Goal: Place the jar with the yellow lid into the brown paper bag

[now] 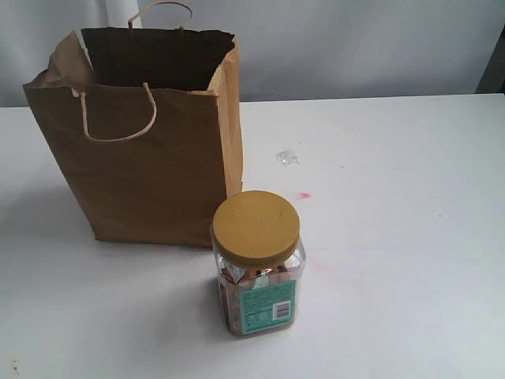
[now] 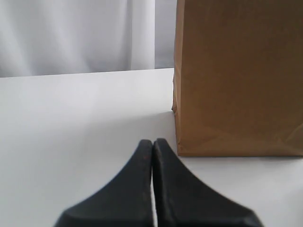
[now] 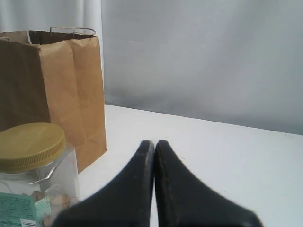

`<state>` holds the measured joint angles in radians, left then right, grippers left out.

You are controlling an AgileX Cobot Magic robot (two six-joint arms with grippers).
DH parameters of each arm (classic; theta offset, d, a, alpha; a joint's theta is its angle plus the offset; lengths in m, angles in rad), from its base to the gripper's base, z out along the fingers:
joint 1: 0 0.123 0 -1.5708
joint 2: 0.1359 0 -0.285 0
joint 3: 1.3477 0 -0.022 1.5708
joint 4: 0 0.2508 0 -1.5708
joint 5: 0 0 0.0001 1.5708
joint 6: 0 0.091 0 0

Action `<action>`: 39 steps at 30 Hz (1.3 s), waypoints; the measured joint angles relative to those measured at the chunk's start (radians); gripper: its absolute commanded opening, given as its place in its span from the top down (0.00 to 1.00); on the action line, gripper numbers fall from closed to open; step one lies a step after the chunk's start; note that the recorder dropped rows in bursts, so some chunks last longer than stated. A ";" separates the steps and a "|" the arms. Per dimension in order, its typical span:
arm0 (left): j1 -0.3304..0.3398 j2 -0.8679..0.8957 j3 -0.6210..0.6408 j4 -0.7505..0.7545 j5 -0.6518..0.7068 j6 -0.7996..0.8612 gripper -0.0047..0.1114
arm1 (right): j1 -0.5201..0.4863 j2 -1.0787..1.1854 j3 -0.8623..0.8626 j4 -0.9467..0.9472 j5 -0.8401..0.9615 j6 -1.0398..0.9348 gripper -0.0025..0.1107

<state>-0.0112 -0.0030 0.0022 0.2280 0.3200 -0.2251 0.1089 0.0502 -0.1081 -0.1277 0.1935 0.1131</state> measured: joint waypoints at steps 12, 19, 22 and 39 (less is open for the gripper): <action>0.000 0.000 0.000 0.000 0.000 0.000 0.95 | 0.000 0.000 0.000 0.104 -0.146 0.002 0.98; 0.000 0.000 0.000 0.000 0.000 0.000 0.95 | 0.000 0.027 -0.056 0.206 -0.070 0.006 0.98; 0.000 0.000 0.000 0.000 0.000 0.000 0.95 | 0.000 0.096 -0.160 0.194 0.081 0.006 0.98; 0.000 0.000 0.000 0.000 0.000 0.000 0.95 | 0.000 0.615 -0.630 0.128 0.647 -0.055 0.98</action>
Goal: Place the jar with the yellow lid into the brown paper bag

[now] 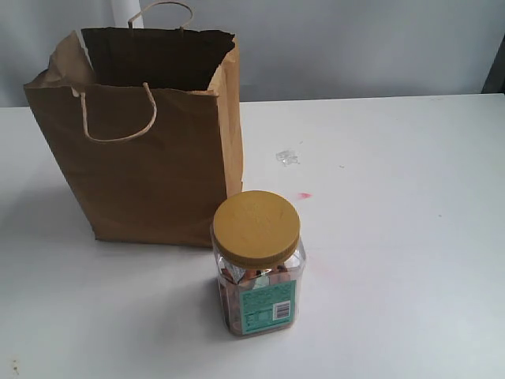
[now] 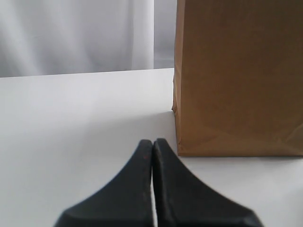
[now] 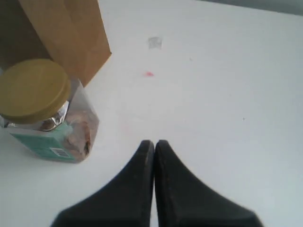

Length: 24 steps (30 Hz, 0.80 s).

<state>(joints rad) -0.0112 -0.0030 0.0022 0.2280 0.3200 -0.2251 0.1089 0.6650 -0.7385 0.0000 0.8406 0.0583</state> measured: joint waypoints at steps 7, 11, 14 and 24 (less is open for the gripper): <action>0.000 0.000 0.000 0.000 0.000 0.000 0.95 | 0.098 0.217 -0.170 0.050 0.138 -0.064 0.98; 0.000 0.000 0.000 0.000 0.000 0.000 0.95 | 0.184 0.347 -0.296 0.054 0.233 -0.058 0.98; 0.000 0.000 0.000 0.000 0.000 0.000 0.95 | 0.239 0.434 -0.389 0.056 0.269 -0.020 0.98; 0.000 0.000 0.000 0.000 0.000 0.000 0.95 | 0.423 0.685 -0.648 0.056 0.339 0.135 0.98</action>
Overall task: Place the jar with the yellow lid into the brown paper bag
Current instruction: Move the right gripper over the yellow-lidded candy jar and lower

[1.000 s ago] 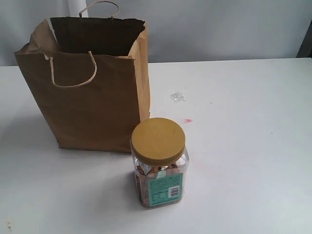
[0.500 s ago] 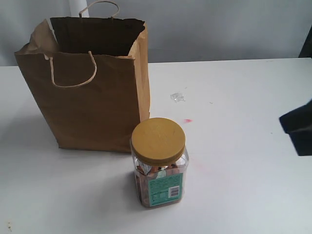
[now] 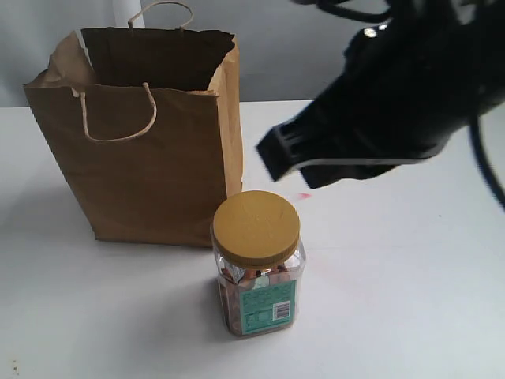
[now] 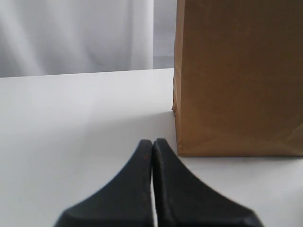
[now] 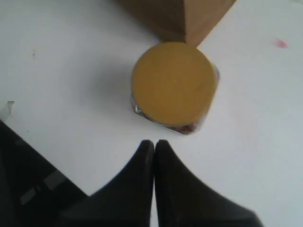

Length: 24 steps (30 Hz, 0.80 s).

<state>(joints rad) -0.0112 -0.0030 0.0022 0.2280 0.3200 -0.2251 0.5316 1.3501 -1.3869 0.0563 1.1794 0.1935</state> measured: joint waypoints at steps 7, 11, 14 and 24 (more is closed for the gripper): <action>0.000 0.000 0.000 0.000 0.000 0.000 0.95 | 0.036 0.171 -0.107 0.003 0.009 0.063 0.98; 0.000 0.000 0.000 0.000 0.000 0.000 0.95 | 0.036 0.236 -0.119 0.003 0.009 0.067 0.98; 0.000 0.000 0.000 0.000 0.000 0.000 0.95 | 0.036 0.253 -0.119 0.001 0.009 0.067 0.98; 0.000 0.000 0.000 0.000 0.000 0.000 0.95 | 0.036 0.256 -0.120 -0.043 0.009 0.069 0.62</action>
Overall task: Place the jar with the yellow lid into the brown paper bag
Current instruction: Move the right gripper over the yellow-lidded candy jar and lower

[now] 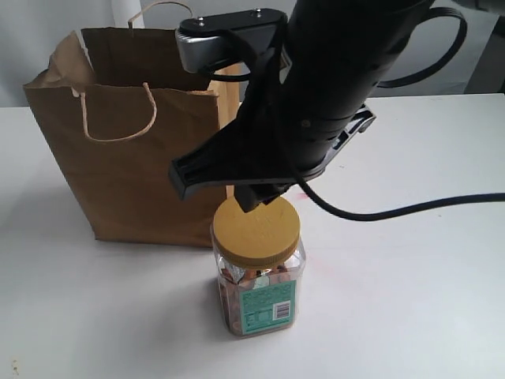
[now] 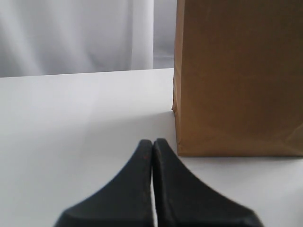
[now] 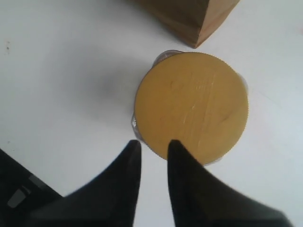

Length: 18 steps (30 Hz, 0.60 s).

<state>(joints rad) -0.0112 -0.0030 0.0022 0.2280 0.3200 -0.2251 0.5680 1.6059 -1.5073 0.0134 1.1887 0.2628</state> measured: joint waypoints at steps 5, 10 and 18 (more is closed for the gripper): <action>0.000 0.000 0.000 0.000 0.000 0.000 0.95 | 0.000 0.000 0.000 -0.048 0.000 0.002 0.12; 0.000 0.000 0.000 0.000 0.000 0.000 0.95 | 0.000 0.000 0.000 -0.061 0.000 0.002 0.05; 0.000 0.000 0.000 0.000 0.000 0.000 0.95 | 0.000 0.000 0.000 -0.065 -0.038 0.002 0.05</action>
<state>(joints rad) -0.0112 -0.0030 0.0022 0.2280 0.3200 -0.2251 0.5680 1.6059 -1.5073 -0.0515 1.1512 0.2647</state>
